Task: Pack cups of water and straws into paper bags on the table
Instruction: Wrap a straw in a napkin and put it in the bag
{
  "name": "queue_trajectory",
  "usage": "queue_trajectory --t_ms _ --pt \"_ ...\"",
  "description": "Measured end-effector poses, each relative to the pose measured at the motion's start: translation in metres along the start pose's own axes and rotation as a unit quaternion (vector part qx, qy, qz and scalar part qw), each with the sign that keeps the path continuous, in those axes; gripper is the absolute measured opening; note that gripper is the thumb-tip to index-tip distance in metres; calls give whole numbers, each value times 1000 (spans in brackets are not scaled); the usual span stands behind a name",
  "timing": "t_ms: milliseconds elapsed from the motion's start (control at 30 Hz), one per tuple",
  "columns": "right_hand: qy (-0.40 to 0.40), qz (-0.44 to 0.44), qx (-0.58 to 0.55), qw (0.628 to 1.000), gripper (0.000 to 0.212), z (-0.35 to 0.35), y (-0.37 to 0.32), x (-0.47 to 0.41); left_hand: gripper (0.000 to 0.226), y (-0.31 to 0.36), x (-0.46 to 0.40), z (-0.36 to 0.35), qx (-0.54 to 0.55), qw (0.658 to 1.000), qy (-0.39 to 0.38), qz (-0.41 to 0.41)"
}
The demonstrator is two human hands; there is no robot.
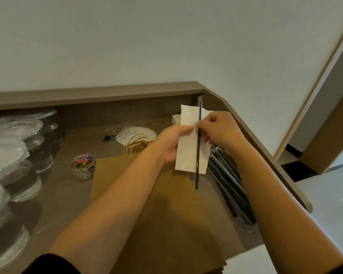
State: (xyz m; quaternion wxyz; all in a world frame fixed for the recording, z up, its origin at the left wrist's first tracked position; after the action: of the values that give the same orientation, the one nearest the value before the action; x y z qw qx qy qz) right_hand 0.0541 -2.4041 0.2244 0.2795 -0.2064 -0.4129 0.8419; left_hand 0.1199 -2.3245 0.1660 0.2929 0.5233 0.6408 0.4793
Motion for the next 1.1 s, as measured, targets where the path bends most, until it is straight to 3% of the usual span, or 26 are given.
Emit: queue_trajectory --t_ms 133,333,433,500,533,633,667,1100 --pt "31 51 -12 998 17 7 -27 9 28 25 24 -14 -48 996 -1 -81" --pt "31 96 35 994 20 -13 -72 45 26 41 88 -3 -101 981 70 -153" --pt "28 103 35 994 65 -32 -93 71 24 39 137 10 -107 980 73 -154" --pt "-30 85 -42 995 78 -58 -102 94 25 33 177 18 -105 981 62 -153" --pt "-64 84 -80 991 71 -74 -108 109 26 28 198 22 -102 981 56 -153" --pt "-135 132 -100 977 20 -121 -136 159 26 8 266 38 -98 982 67 -146" --pt "-148 141 -98 974 15 -135 -143 175 26 0 289 45 -98 982 80 -141" --pt "-307 168 -109 930 11 -325 -214 350 15 -92 539 142 -105 950 275 -101"
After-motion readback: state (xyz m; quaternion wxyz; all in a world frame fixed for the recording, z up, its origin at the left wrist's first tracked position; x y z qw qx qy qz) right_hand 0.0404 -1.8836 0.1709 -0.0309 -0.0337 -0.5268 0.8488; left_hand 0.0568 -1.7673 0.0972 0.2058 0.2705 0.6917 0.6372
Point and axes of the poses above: each hand's wrist, its own x-axis away from the middle knuckle, its own z-axis out of the back of the hand, y = z × x, the point moved 10 cm from there along -x, towards the middle knuckle, and after that the axes turned 8 degrees about -y, right-handed, at the moved point
